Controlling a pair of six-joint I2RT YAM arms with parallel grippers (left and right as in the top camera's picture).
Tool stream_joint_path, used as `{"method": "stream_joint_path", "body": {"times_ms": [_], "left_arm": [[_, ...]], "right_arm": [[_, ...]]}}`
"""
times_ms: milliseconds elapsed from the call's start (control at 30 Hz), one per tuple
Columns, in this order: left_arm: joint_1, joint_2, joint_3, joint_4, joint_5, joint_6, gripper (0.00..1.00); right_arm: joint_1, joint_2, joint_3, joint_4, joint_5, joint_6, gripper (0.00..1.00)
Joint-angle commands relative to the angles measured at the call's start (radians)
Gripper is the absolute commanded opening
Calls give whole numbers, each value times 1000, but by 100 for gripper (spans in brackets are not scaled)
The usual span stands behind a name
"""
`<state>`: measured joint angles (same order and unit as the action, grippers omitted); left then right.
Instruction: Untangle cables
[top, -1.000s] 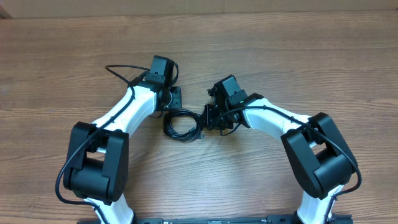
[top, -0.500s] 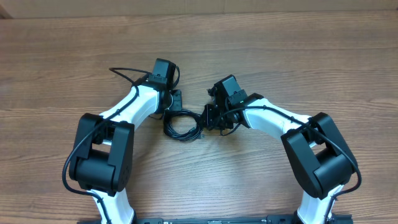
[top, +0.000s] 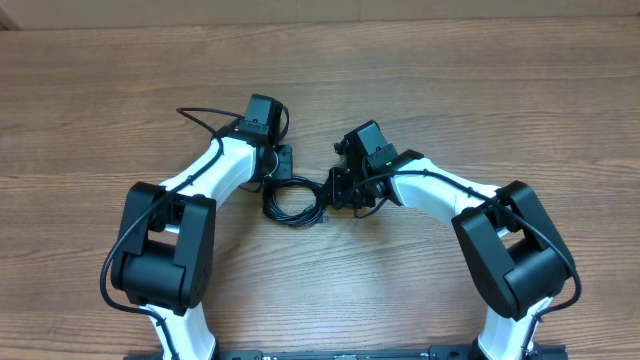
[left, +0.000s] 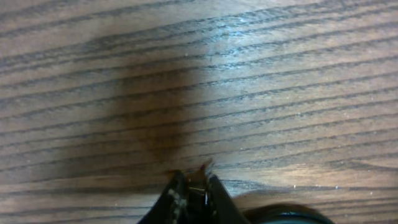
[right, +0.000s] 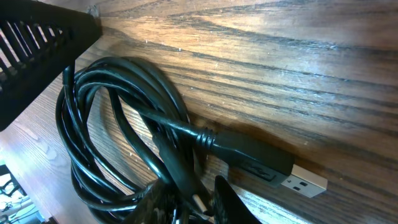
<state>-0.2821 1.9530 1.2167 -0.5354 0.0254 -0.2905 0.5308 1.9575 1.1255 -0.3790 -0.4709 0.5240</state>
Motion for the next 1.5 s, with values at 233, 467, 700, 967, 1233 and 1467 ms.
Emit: {"method": "stream_joint_path", "body": {"times_ms": [233,467,700,967,1233,1467], "left_arm": [[-6,14,76,-94,-2,51,4],[-6,14,96,-149,74,52,4],[-6,14,96,-199,198,60,4],[-6,14,96,-241,269,113,4],[-8,14,96,-306,367,196,4],[-10,14,95,-391,363,217,5]], "right_arm": [[-5,9,-2,3,7,-2,20],[-5,9,-2,3,6,-2,20],[-5,9,-2,4,6,95,4],[-4,9,-2,83,7,203,4],[-3,9,-2,134,10,210,4],[-3,9,-2,143,45,213,4]]}}
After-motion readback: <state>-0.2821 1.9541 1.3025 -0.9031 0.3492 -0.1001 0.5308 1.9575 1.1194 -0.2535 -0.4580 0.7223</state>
